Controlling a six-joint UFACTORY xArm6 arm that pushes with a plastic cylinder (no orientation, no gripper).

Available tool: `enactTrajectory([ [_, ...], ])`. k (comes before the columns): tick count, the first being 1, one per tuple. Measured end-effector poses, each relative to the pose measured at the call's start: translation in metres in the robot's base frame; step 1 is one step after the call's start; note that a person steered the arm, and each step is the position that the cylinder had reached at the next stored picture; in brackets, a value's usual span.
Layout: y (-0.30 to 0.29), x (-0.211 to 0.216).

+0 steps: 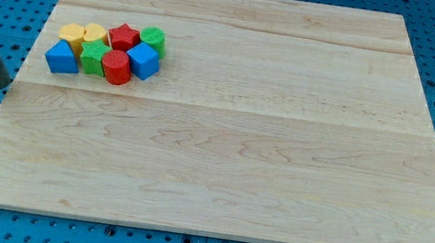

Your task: Push the green star into the red star

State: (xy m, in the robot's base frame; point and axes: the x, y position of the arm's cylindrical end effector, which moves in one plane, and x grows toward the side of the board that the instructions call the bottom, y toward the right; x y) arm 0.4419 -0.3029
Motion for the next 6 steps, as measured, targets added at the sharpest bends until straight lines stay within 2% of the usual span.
enactTrajectory([
  [1, 0.043, -0.048],
  [2, 0.085, -0.058],
  [3, 0.055, -0.038],
  [4, -0.001, -0.025],
  [5, 0.059, 0.017],
  [6, 0.113, 0.004],
])
